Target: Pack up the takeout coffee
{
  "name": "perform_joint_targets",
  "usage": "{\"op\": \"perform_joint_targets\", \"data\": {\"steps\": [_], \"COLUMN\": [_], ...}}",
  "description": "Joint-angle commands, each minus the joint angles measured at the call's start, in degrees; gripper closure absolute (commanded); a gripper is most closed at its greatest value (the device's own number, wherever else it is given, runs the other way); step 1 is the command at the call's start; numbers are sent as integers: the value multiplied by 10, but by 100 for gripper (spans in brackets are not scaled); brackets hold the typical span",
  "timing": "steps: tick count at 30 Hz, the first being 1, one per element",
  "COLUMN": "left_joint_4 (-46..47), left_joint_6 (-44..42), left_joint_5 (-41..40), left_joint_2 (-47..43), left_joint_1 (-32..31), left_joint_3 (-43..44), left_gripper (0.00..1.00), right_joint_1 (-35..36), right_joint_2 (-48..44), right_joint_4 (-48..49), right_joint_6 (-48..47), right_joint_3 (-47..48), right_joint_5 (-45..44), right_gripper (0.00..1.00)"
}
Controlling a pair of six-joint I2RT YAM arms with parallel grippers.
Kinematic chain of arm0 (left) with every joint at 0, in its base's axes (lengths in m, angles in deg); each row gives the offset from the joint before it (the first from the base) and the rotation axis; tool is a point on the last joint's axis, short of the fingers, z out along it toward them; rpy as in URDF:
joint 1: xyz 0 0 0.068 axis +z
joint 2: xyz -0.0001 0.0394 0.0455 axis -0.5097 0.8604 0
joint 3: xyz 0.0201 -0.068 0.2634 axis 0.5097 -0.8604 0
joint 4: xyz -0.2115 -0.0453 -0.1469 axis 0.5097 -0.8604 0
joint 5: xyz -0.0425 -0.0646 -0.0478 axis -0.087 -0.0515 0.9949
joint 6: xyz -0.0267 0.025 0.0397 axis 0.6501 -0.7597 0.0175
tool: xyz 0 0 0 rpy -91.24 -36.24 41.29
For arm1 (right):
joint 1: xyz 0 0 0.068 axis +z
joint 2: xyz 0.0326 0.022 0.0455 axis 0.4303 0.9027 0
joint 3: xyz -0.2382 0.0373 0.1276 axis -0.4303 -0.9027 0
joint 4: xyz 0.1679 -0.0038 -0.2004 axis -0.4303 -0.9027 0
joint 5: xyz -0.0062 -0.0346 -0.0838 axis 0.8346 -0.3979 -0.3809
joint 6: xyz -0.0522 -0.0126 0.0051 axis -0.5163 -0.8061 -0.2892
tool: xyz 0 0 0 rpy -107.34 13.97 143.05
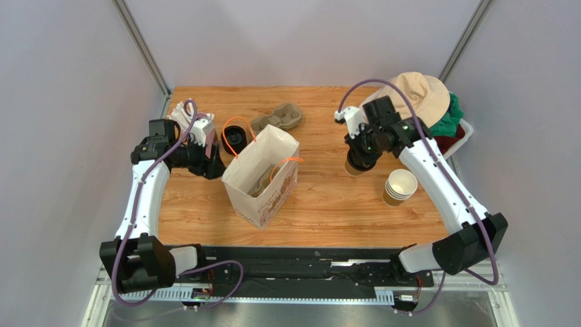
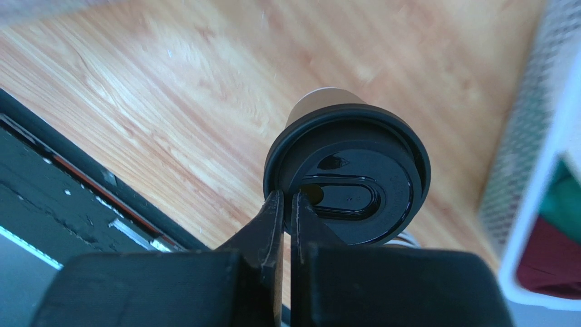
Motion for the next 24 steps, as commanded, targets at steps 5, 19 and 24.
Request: {"op": "perform_joint_targets", "data": {"steps": [5,19,24], "left_joint_4": [11,11,11], "left_joint_6": [-9,-11,-12], "left_joint_5": [7,0,-1], "left_joint_2": [-14,-15,-16], "left_joint_1": [3,3,3], "left_joint_3": [-4,-6,-6], "left_gripper": [19,19,19], "right_joint_1": [2,163,235], "right_joint_2": [-29,87,167], "right_joint_4": [-7,45,7], "right_joint_6": [10,60,44], "right_joint_3": [224,457,506], "right_joint_5": [78,177,159], "right_gripper": [100,100,100]}}
